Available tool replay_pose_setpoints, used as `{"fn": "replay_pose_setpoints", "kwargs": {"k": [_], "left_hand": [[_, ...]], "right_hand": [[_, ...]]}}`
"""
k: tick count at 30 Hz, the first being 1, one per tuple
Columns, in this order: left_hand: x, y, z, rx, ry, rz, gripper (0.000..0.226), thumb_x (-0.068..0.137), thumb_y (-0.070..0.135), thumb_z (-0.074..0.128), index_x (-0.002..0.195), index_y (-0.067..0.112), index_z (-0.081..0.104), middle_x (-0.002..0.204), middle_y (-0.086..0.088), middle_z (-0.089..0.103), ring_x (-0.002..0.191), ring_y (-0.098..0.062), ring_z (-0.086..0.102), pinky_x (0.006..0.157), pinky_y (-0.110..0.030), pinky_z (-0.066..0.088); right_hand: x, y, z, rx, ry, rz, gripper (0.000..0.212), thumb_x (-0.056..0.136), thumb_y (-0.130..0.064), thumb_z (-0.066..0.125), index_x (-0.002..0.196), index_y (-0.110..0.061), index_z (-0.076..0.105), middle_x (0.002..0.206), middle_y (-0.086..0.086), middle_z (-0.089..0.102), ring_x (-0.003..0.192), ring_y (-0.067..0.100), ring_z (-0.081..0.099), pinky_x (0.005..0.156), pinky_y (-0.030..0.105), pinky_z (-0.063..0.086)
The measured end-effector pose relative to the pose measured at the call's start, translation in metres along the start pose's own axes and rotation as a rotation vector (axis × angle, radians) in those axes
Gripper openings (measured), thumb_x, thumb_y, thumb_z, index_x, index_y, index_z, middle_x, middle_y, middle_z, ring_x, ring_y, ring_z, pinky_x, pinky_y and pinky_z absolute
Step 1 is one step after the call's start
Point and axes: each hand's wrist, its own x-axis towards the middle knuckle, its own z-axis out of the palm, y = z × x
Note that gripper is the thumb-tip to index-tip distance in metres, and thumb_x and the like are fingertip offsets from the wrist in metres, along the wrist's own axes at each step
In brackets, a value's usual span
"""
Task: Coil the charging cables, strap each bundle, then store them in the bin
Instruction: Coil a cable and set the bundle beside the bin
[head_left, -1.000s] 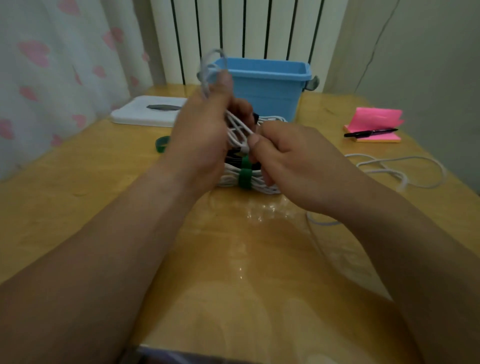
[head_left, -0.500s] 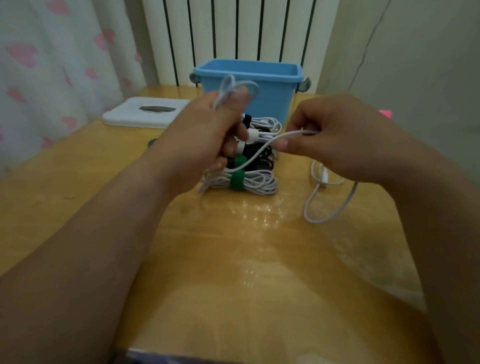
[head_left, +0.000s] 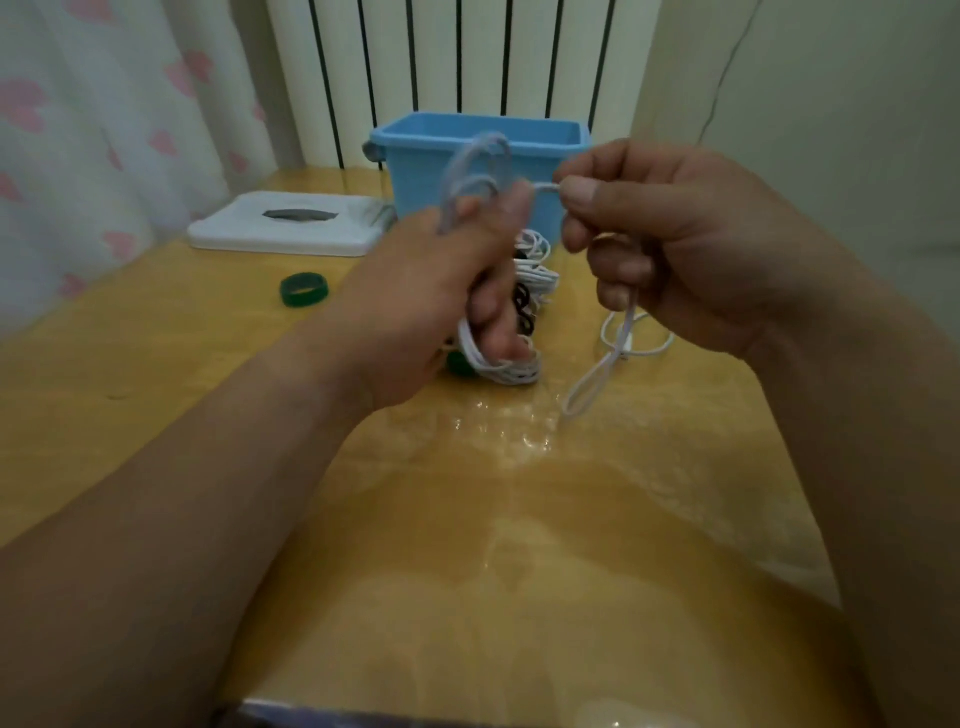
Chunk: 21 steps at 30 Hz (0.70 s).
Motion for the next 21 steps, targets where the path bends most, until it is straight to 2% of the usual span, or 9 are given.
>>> {"fn": "replay_pose_setpoints", "kwargs": {"k": [4, 7, 9, 11, 13, 16, 17, 19, 21], "left_hand": [[0.012, -0.004, -0.016, -0.347, 0.286, -0.017, 0.046, 0.112, 0.047, 0.051, 0.074, 0.021, 0.047, 0.057, 0.003, 0.036, 0.045, -0.012, 0.038, 0.050, -0.027, 0.044], [0.013, -0.007, -0.010, -0.261, 0.306, -0.011, 0.048, 0.107, 0.059, 0.055, 0.079, 0.020, 0.053, 0.063, -0.001, 0.041, 0.052, -0.016, 0.043, 0.052, -0.029, 0.045], [0.012, -0.008, -0.001, -0.200, 0.228, 0.013, 0.055, 0.104, 0.060, 0.058, 0.098, 0.006, 0.064, 0.080, -0.022, 0.061, 0.070, -0.037, 0.064, 0.069, -0.043, 0.060], [0.012, -0.008, 0.002, -0.224, 0.188, 0.062, 0.062, 0.105, 0.051, 0.062, 0.129, -0.006, 0.062, 0.119, -0.037, 0.067, 0.112, -0.052, 0.070, 0.102, -0.062, 0.058], [0.010, -0.004, 0.000, -0.226, 0.192, 0.063, 0.050, 0.106, 0.041, 0.066, 0.132, -0.002, 0.063, 0.122, -0.032, 0.070, 0.118, -0.044, 0.071, 0.107, -0.059, 0.056], [0.008, -0.003, -0.002, -0.093, 0.237, 0.071, 0.036, 0.106, 0.035, 0.067, 0.122, 0.003, 0.063, 0.118, -0.039, 0.064, 0.115, -0.053, 0.066, 0.103, -0.067, 0.055], [0.006, -0.001, -0.001, -0.029, 0.268, 0.069, 0.035, 0.107, 0.034, 0.064, 0.116, 0.000, 0.064, 0.111, -0.035, 0.067, 0.109, -0.048, 0.069, 0.094, -0.059, 0.062], [0.003, 0.001, 0.002, 0.058, 0.364, 0.062, 0.035, 0.112, 0.036, 0.054, 0.109, 0.004, 0.070, 0.099, -0.013, 0.078, 0.094, -0.020, 0.077, 0.077, -0.028, 0.062], [0.003, 0.000, -0.001, -0.046, 0.426, 0.051, 0.036, 0.114, 0.037, 0.049, 0.107, 0.009, 0.070, 0.094, -0.009, 0.079, 0.088, -0.014, 0.078, 0.076, -0.025, 0.061]], "right_hand": [[0.003, 0.008, 0.007, -0.080, 0.071, 0.050, 0.022, 0.107, -0.026, 0.059, 0.099, -0.010, 0.071, 0.066, 0.002, 0.059, 0.049, 0.012, 0.047, 0.051, 0.030, 0.047], [0.001, 0.012, 0.031, -0.297, 0.153, -0.039, 0.028, 0.111, -0.032, 0.053, 0.095, -0.017, 0.071, 0.064, -0.004, 0.061, 0.050, 0.010, 0.049, 0.053, 0.029, 0.043], [-0.003, 0.016, 0.051, -0.556, 0.137, -0.116, 0.026, 0.110, -0.036, 0.052, 0.094, -0.024, 0.069, 0.070, -0.013, 0.066, 0.057, 0.000, 0.058, 0.054, 0.018, 0.044], [-0.005, 0.023, 0.065, -0.689, 0.106, -0.173, 0.023, 0.109, -0.037, 0.053, 0.097, -0.027, 0.069, 0.081, -0.015, 0.070, 0.076, -0.001, 0.065, 0.063, 0.017, 0.049], [-0.006, 0.027, 0.068, -0.789, 0.096, -0.189, 0.021, 0.109, -0.037, 0.052, 0.099, -0.030, 0.069, 0.086, -0.013, 0.070, 0.082, 0.004, 0.065, 0.070, 0.029, 0.053], [-0.007, 0.027, 0.066, -0.895, 0.063, -0.202, 0.017, 0.108, -0.037, 0.052, 0.101, -0.033, 0.068, 0.084, -0.014, 0.067, 0.077, 0.005, 0.062, 0.068, 0.034, 0.053], [-0.008, 0.028, 0.066, -0.925, 0.057, -0.217, 0.017, 0.107, -0.035, 0.052, 0.102, -0.031, 0.068, 0.086, -0.014, 0.067, 0.078, 0.006, 0.062, 0.069, 0.035, 0.054], [-0.009, 0.027, 0.067, -0.973, 0.058, -0.243, 0.017, 0.107, -0.034, 0.052, 0.097, -0.029, 0.065, 0.084, -0.013, 0.063, 0.076, 0.008, 0.060, 0.068, 0.038, 0.053], [-0.007, 0.026, 0.066, -0.981, 0.054, -0.215, 0.021, 0.108, -0.035, 0.051, 0.092, -0.027, 0.062, 0.080, -0.010, 0.062, 0.073, 0.009, 0.059, 0.065, 0.038, 0.050]]}}
